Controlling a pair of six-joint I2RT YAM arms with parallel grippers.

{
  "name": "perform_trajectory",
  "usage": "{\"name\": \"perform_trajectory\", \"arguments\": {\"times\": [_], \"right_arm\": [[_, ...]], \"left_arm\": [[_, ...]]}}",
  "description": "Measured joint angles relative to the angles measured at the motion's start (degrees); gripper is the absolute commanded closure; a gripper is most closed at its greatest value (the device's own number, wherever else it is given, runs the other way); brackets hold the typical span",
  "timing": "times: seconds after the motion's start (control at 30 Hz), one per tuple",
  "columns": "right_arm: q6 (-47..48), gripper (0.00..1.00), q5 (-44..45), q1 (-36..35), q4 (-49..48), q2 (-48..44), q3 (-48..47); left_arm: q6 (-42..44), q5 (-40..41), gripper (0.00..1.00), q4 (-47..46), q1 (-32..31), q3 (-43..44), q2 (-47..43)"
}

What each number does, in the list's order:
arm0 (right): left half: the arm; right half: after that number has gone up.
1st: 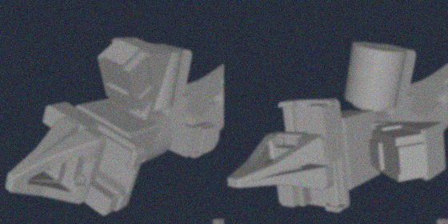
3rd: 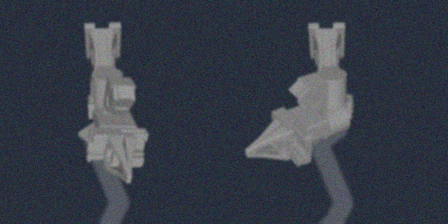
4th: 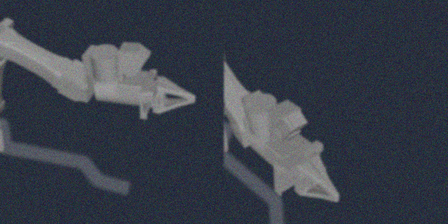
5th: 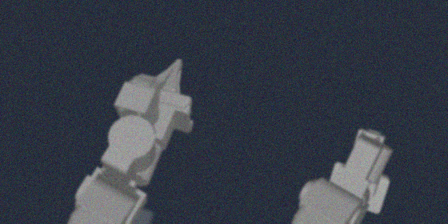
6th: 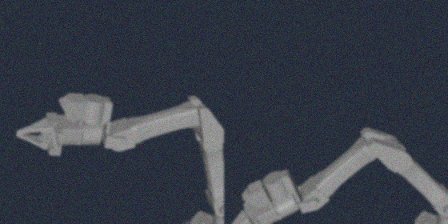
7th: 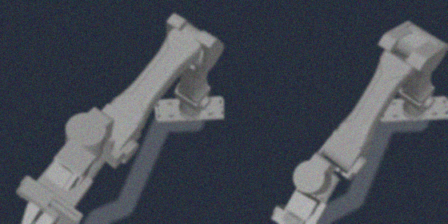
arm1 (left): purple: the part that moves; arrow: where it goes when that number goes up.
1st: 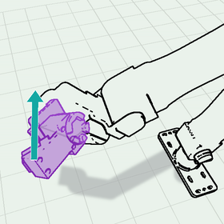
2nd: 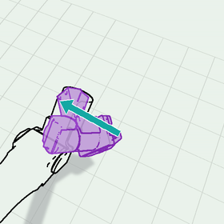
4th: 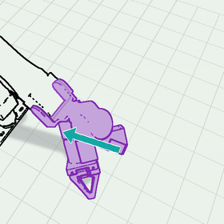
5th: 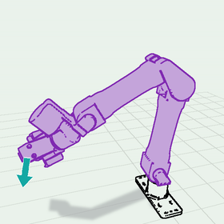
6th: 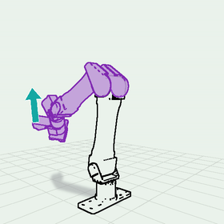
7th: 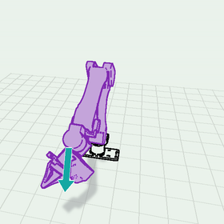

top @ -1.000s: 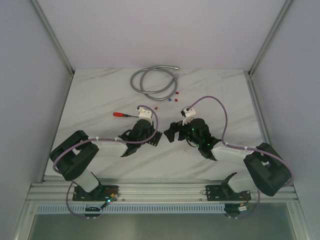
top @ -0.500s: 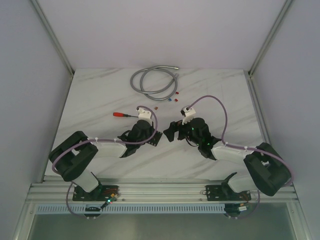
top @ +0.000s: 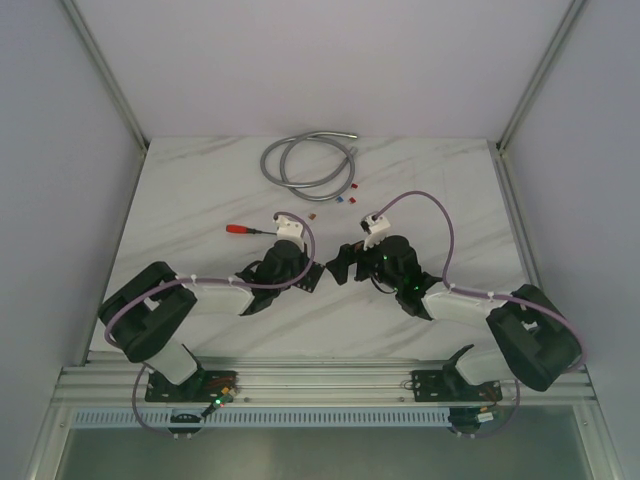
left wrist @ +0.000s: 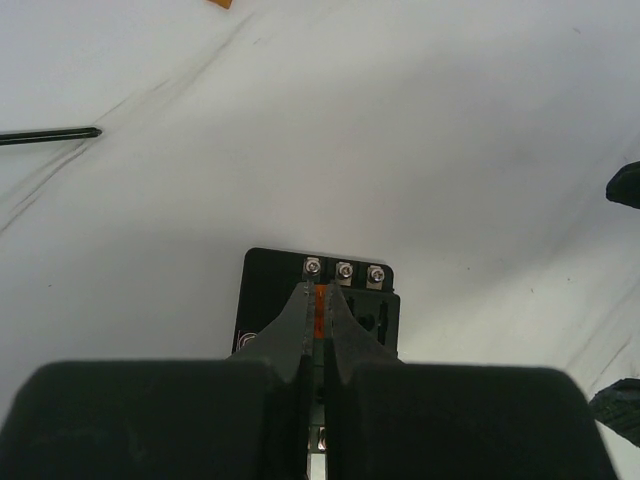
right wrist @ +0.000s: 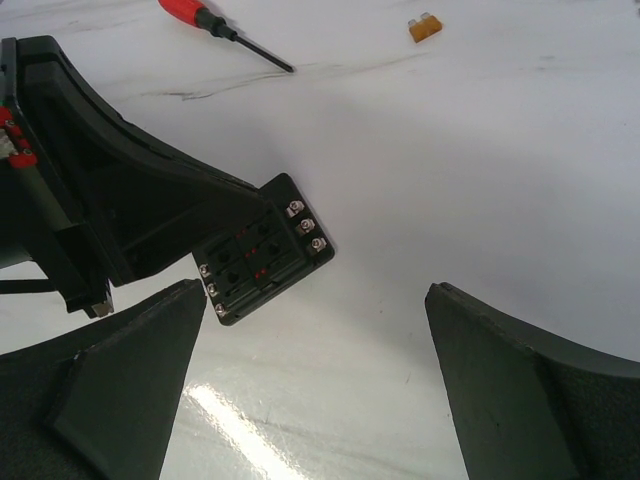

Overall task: Snap on the fuse box
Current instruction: Install the fuse at the fuse box base.

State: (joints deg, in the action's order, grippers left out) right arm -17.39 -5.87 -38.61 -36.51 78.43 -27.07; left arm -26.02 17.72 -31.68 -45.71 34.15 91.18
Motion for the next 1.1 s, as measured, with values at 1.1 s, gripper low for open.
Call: {"name": "perform_trajectory", "arguments": {"times": [1.1], "right_arm": [[0.0,0.0,-2.0,0.0,-0.1,0.1,0.0]], "left_arm": [[0.9,-0.4,1.0,4.9,0.6,2.3,1.0]]}}
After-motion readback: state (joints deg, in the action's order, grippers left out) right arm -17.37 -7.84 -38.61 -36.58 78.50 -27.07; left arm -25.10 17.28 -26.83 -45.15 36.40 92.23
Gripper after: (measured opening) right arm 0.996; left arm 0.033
